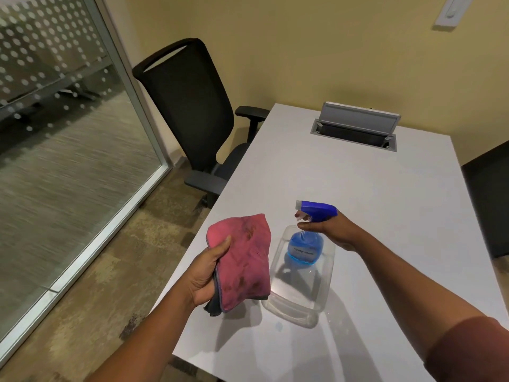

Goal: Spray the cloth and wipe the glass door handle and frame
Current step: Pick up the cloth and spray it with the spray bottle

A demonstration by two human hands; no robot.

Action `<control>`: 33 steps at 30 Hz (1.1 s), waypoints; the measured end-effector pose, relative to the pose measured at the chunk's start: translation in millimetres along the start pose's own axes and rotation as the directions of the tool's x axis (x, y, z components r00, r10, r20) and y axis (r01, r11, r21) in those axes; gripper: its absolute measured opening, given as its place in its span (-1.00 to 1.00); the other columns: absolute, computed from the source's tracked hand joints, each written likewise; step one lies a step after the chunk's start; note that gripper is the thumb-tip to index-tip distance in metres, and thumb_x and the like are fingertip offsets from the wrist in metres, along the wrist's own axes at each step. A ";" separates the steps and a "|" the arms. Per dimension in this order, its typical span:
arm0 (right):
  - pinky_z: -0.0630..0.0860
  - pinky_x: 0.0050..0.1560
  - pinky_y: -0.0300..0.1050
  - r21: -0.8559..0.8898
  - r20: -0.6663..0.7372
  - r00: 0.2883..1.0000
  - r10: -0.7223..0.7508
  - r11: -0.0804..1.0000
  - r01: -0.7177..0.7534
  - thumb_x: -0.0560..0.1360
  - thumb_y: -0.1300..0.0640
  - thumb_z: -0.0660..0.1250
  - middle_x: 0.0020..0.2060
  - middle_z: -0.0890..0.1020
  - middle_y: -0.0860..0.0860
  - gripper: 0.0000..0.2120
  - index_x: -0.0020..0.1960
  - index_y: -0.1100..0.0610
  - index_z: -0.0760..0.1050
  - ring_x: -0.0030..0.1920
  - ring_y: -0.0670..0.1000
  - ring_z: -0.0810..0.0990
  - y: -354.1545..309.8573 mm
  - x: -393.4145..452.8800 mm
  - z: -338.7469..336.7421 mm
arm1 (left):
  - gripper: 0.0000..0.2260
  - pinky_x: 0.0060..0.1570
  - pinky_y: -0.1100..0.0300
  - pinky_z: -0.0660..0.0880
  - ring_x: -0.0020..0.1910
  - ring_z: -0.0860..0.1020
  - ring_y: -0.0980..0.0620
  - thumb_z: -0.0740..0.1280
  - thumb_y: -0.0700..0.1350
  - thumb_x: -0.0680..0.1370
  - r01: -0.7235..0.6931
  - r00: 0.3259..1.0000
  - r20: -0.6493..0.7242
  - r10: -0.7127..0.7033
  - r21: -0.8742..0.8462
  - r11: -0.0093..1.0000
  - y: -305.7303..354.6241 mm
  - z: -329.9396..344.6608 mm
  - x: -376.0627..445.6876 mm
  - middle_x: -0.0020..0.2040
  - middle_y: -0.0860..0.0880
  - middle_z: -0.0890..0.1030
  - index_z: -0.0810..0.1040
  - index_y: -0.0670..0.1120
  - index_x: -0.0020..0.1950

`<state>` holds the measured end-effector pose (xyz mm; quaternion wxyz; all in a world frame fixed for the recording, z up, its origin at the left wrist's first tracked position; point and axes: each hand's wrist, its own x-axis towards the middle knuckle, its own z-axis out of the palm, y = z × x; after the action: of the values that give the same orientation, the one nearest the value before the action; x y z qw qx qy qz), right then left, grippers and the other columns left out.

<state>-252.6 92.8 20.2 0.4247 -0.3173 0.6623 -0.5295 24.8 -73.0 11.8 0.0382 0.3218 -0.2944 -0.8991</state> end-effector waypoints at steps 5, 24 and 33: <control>0.59 -0.09 -0.27 0.059 -0.053 0.998 0.016 0.998 -0.013 0.43 0.34 0.50 0.02 0.74 0.00 -0.72 0.02 0.00 0.70 0.06 -0.08 0.68 9.4 8.0 -5.3 | -0.58 0.08 -0.10 0.64 0.22 0.66 -0.23 0.49 0.04 0.48 0.005 1.000 -0.002 -0.005 -0.028 1.000 0.1 5.9 1.5 0.31 -0.28 0.63 0.70 -0.20 0.23; 0.52 -0.01 -0.19 -0.164 -0.160 0.981 0.108 0.977 -0.134 0.47 0.18 0.50 0.00 0.57 -0.03 -0.60 0.25 0.17 0.46 0.08 0.02 0.53 16.6 -1.6 -5.2 | -0.38 0.10 -0.15 0.64 0.19 0.67 -0.26 0.54 -0.01 0.40 0.019 1.000 0.002 -0.018 -0.028 0.999 1.9 23.0 -1.4 0.29 -0.30 0.63 0.54 -0.22 0.41; 0.45 -0.13 -0.28 -0.538 -0.463 0.880 -0.110 0.823 -0.180 0.45 -0.03 0.51 0.02 0.60 -0.02 -0.62 0.21 0.01 0.50 -0.03 -0.08 0.58 12.0 -55.0 17.1 | -0.38 0.37 -0.22 0.47 0.33 0.56 -0.27 0.49 -0.01 0.45 0.064 0.997 0.036 -0.062 -0.053 0.997 4.6 22.6 -7.5 0.39 -0.29 0.56 0.50 -0.19 0.47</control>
<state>-212.8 136.1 19.7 0.1458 -0.2769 0.8781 -0.3619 16.6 -63.5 32.6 0.0136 0.3144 -0.2602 -0.9128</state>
